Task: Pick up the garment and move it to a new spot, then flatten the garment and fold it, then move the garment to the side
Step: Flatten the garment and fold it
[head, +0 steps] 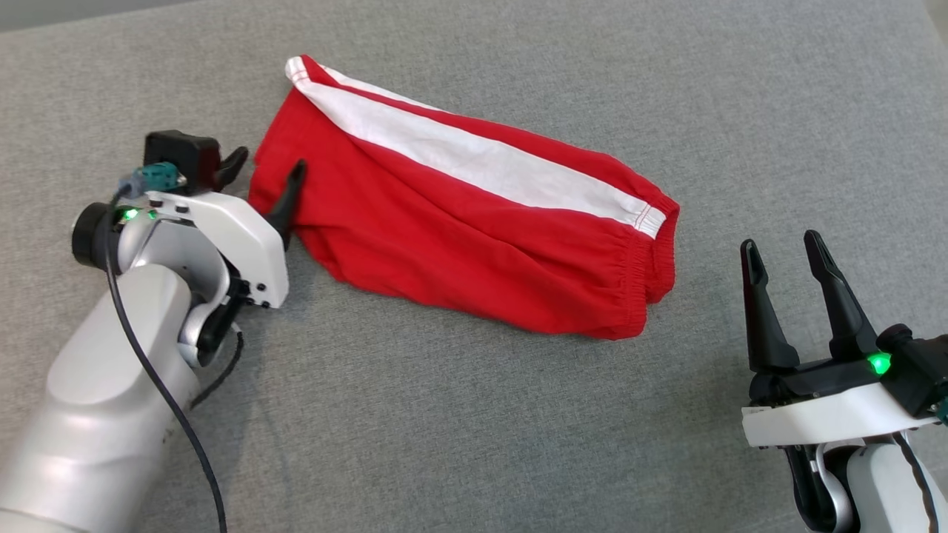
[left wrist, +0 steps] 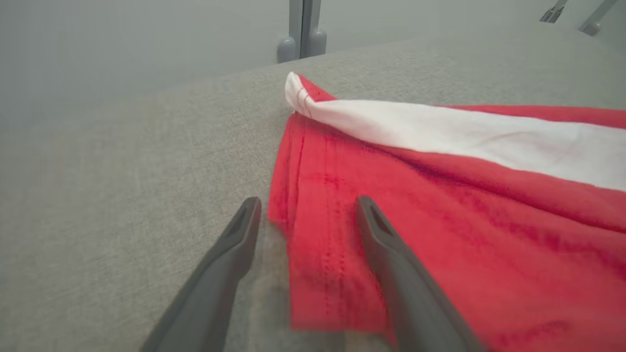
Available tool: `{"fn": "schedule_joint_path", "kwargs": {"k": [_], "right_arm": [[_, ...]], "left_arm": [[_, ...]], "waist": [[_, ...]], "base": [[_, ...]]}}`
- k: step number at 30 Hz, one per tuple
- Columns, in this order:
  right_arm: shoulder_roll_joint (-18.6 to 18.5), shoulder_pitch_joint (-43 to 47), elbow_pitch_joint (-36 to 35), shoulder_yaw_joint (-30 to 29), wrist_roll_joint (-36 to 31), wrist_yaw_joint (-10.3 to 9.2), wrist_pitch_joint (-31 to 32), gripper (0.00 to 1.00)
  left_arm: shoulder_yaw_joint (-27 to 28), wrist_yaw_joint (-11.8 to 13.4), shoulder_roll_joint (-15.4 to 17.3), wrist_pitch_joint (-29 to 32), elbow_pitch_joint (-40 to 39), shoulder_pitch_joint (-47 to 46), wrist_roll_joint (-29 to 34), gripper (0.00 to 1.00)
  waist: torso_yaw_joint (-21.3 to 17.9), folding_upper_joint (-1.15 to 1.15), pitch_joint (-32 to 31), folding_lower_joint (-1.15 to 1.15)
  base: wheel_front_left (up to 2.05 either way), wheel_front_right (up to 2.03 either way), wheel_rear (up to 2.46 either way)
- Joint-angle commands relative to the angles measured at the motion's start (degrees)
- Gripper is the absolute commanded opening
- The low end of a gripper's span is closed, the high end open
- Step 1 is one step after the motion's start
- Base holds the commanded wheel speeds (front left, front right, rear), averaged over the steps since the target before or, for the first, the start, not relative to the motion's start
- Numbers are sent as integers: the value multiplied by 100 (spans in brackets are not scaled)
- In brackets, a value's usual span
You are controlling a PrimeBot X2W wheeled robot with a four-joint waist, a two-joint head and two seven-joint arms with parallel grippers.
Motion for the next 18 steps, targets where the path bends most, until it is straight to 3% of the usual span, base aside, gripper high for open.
{"fn": "schedule_joint_path", "kwargs": {"k": [1,8,9,10,11,18], "right_arm": [[-4,-73,22,-5,11,1,-13,100],[20,-116,73,65,26,1,-13,100],[22,-122,80,72,33,1,-13,100],[24,-130,86,79,44,1,-13,100],[27,-139,87,83,55,1,-13,100],[31,-95,116,30,51,1,-13,100]], "left_arm": [[39,-71,1,70,244,-145,-90,100],[-48,-426,-169,683,1130,-304,-406,100],[-66,-485,-207,729,1178,-300,-441,94],[-84,-540,-238,739,1213,-305,-488,11],[-118,-581,-258,754,1248,-324,-498,0],[-167,-694,-280,474,1349,-315,-564,0]], "waist": [[-46,0,48,0],[-63,0,66,0],[-62,0,64,0],[-64,0,57,0],[-64,0,52,0],[-32,0,-12,0]], "base": [[0,0,0],[0,0,0],[0,0,0],[0,0,0],[0,0,0],[0,0,0]]}}
